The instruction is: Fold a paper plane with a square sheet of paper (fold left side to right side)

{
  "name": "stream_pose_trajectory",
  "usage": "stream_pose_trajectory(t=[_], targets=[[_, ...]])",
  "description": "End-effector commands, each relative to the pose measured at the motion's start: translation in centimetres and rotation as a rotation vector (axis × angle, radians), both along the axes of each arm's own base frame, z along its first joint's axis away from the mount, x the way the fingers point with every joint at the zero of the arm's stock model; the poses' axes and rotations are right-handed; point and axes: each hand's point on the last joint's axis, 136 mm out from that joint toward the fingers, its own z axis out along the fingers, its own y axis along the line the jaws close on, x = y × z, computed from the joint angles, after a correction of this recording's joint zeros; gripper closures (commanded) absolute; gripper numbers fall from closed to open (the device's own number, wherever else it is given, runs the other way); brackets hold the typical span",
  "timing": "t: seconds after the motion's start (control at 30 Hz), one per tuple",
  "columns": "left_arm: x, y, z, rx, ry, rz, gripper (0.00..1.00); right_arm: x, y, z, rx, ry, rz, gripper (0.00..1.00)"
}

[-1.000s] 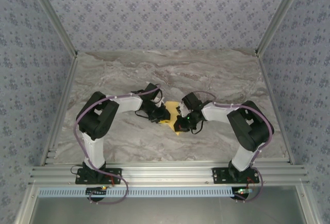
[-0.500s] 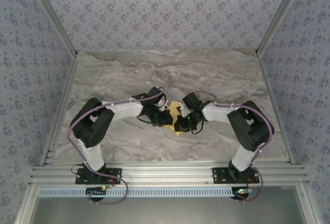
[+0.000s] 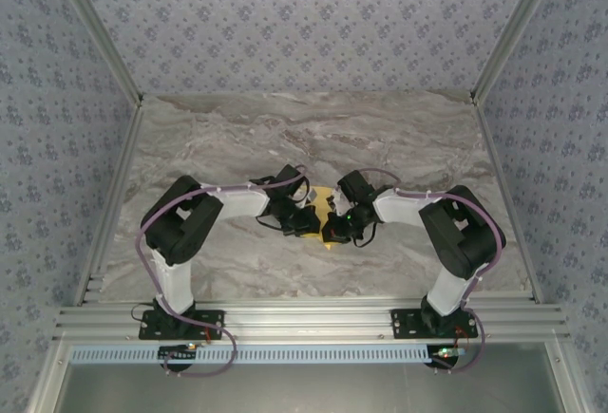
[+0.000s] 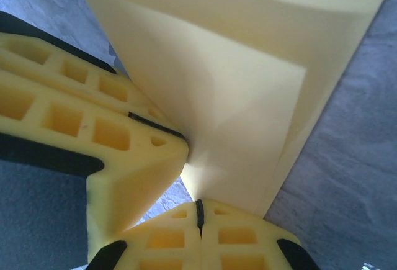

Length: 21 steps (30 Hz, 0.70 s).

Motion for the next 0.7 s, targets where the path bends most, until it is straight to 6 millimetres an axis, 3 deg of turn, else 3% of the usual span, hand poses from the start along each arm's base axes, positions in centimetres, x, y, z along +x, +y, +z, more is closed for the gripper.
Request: stream_pose_trajectory(t=[0.0, 0.27, 0.67], targets=[[-0.1, 1.2, -2.8, 0.099, 0.002, 0.03, 0.91, -2.4, -4.9, -4.2, -0.251, 0.086, -0.025, 1.0], [2.1, 4.0, -3.3, 0.189, -0.038, 0.075, 0.91, -2.9, -5.8, -4.4, -0.292, 0.098, -0.009, 1.0], [6.9, 10.6, -4.0, 0.288, -0.084, 0.138, 0.92, -3.4, -6.1, -4.3, -0.29, 0.103, -0.005, 1.0]])
